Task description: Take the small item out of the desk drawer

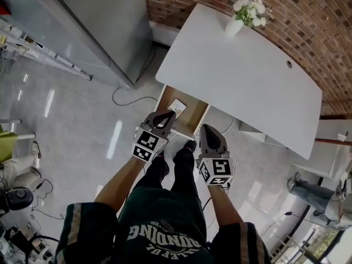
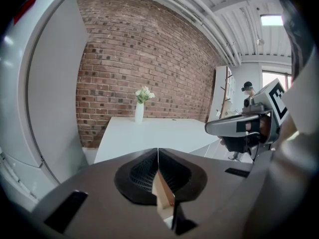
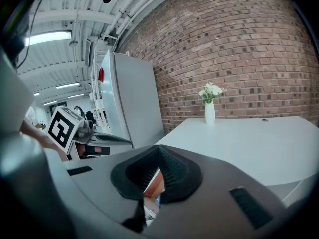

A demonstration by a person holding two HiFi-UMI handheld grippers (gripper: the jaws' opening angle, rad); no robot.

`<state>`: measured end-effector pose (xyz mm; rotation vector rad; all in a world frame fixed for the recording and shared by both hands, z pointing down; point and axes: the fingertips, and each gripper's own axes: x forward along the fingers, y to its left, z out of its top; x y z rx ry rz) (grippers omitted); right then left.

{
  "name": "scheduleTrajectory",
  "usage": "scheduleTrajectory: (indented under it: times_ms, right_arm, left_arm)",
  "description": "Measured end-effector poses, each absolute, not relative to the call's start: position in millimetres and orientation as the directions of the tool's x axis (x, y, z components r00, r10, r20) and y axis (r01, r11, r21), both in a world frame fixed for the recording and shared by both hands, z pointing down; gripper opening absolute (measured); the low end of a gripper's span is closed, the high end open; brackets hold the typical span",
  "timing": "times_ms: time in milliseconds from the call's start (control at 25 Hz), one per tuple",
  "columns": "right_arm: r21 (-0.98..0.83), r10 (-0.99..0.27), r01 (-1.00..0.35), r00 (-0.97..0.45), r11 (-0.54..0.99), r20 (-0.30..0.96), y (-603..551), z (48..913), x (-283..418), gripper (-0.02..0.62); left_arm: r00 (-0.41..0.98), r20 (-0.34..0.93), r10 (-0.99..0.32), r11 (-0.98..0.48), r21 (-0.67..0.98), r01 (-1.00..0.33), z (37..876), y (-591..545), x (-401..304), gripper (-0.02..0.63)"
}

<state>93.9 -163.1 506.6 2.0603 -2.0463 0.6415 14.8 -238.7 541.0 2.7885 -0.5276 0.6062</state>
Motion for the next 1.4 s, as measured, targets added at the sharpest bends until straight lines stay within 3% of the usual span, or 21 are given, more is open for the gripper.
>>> scheduleTrajectory:
  times_ms: [1400]
  right_arm:
    - [-0.214,-0.849,-0.977,-0.111,-0.002,0.516,-203,624,116,0.025]
  left_arm:
    - [0.77,0.587,-0.252,-0.884,0.185,-0.43,680,-262,51,0.018]
